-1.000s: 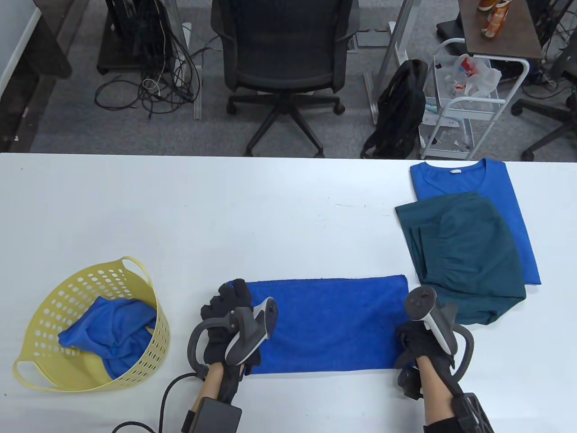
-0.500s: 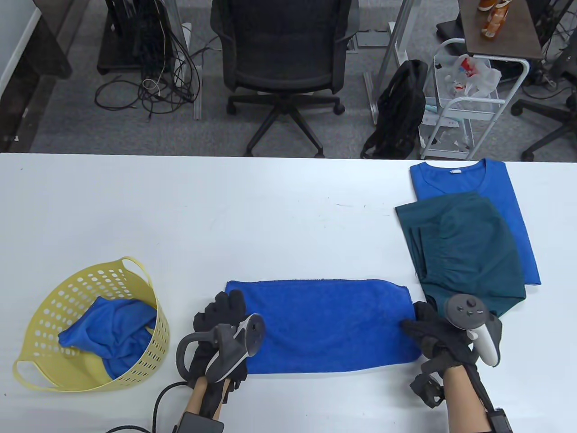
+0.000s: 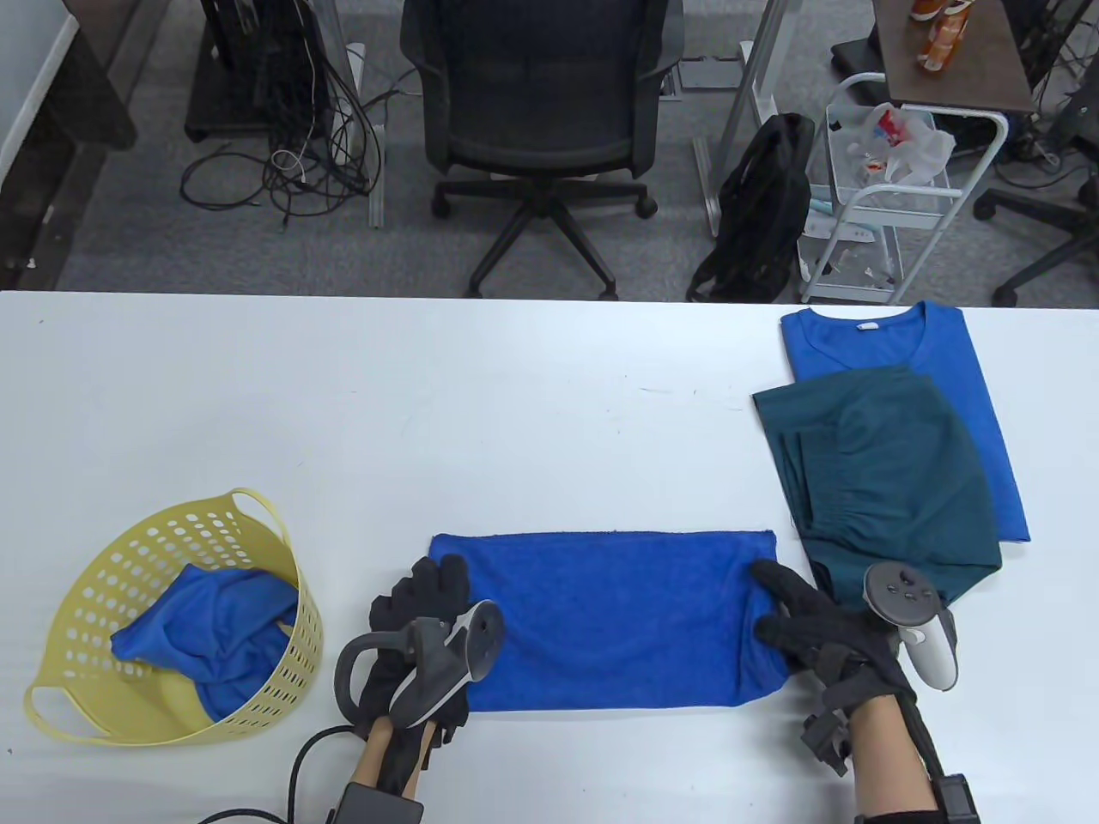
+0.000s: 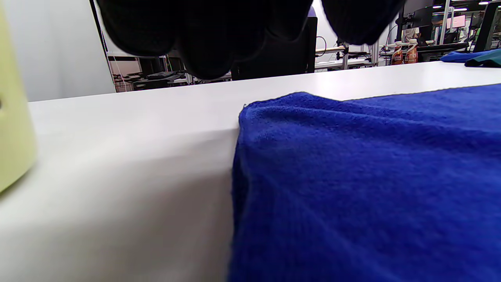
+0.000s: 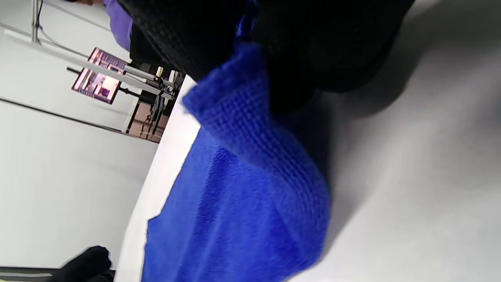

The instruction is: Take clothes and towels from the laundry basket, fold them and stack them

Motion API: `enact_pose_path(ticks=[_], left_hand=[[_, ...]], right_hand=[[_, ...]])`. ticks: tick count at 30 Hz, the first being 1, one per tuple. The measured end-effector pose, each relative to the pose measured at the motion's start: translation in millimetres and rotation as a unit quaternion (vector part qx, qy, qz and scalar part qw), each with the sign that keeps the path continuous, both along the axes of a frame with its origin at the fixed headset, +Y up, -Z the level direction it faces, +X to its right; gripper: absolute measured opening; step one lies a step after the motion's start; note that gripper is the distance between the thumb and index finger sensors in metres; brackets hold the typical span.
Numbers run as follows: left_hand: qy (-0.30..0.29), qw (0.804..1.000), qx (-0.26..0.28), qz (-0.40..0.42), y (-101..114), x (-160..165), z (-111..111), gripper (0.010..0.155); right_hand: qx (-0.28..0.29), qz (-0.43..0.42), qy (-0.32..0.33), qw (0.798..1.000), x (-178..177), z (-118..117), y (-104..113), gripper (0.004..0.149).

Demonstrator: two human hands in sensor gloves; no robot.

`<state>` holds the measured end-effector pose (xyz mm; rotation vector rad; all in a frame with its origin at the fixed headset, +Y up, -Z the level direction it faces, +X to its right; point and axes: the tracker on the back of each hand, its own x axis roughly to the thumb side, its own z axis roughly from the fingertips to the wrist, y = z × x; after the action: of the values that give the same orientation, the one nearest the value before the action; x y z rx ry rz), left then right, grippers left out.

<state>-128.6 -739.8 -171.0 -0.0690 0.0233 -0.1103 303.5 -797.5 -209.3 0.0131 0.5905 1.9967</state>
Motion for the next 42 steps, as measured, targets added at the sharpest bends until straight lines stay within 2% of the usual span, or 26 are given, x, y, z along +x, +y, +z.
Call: enact_pose_path(ticks=[2, 7, 11, 13, 15, 16, 19, 21, 22, 25, 27, 29, 31, 33, 34, 37, 39, 42], left_hand=[[-0.001, 1.000, 0.000, 0.000, 0.3, -0.3, 0.2, 0.074], [-0.003, 1.000, 0.002, 0.003, -1.8, -1.1, -0.3, 0.074], [-0.005, 1.000, 0.002, 0.005, -2.9, -1.9, -0.5, 0.075], [-0.006, 1.000, 0.001, 0.004, -2.8, -2.0, -0.2, 0.075], [-0.006, 1.000, 0.000, 0.003, -2.4, -2.1, 0.1, 0.075], [-0.006, 1.000, 0.001, 0.004, -2.4, -2.3, 0.2, 0.075], [-0.007, 1.000, 0.003, 0.011, -1.4, -2.6, 0.4, 0.075], [-0.006, 1.000, 0.003, 0.016, -1.1, -2.8, 0.0, 0.076], [-0.006, 1.000, 0.004, 0.017, -1.4, -3.0, -0.1, 0.076], [-0.007, 1.000, 0.002, 0.017, -1.8, -3.1, 0.0, 0.076], [-0.009, 1.000, 0.001, 0.016, -1.8, -3.3, 0.1, 0.076], [-0.011, 1.000, -0.002, 0.016, -1.7, -3.6, 0.1, 0.076], [-0.012, 1.000, -0.004, 0.015, -2.0, -4.3, 0.2, 0.076], [-0.013, 1.000, -0.008, 0.016, -3.4, -5.5, 0.4, 0.076], [-0.013, 1.000, -0.011, 0.016, -3.9, -6.1, 0.3, 0.076], [-0.012, 1.000, -0.013, 0.016, -4.3, -7.1, 0.2, 0.076], [-0.012, 1.000, -0.014, 0.015, -4.1, -6.9, 0.1, 0.076], [-0.013, 1.000, -0.017, 0.014, -4.4, -6.3, -0.2, 0.076]], right_hand=[[0.028, 0.013, 0.010, 0.999, -0.3, 0.9, 9.5, 0.074], [0.085, -0.029, 0.031, 0.995, 0.1, 6.0, 37.5, 0.082], [0.064, -0.008, 0.050, 0.997, 1.8, 10.2, 42.2, 0.093], [0.040, 0.036, 0.032, 0.998, 5.7, 12.8, 45.7, 0.095], [0.030, 0.128, 0.006, 0.991, 11.1, 18.2, 57.0, 0.095], [0.035, 0.196, -0.008, 0.980, 14.7, 21.8, 67.1, 0.095], [0.077, 0.302, -0.044, 0.949, 16.6, 31.0, 100.4, 0.094], [0.116, 0.306, -0.043, 0.944, 4.1, 33.0, 123.3, 0.094], [0.140, 0.297, -0.025, 0.944, -11.2, 30.7, 134.2, 0.095], [0.169, 0.297, 0.047, 0.939, -64.8, 20.5, 149.2, 0.095], [0.171, 0.303, 0.110, 0.931, -114.4, 12.4, 147.0, 0.097], [0.160, 0.313, 0.165, 0.922, -166.6, 6.3, 132.1, 0.097], [0.142, 0.321, 0.198, 0.915, -201.8, 2.9, 113.8, 0.098], [0.103, 0.356, 0.229, 0.900, -239.3, -3.1, 81.8, 0.098], [0.084, 0.366, 0.235, 0.896, -249.4, -6.7, 67.7, 0.097], [0.063, 0.354, 0.233, 0.904, -257.2, -12.2, 52.0, 0.097], [0.057, 0.351, 0.232, 0.905, -257.9, -14.9, 50.9, 0.097], [0.075, 0.355, 0.226, 0.904, -261.6, -13.7, 61.7, 0.096]])
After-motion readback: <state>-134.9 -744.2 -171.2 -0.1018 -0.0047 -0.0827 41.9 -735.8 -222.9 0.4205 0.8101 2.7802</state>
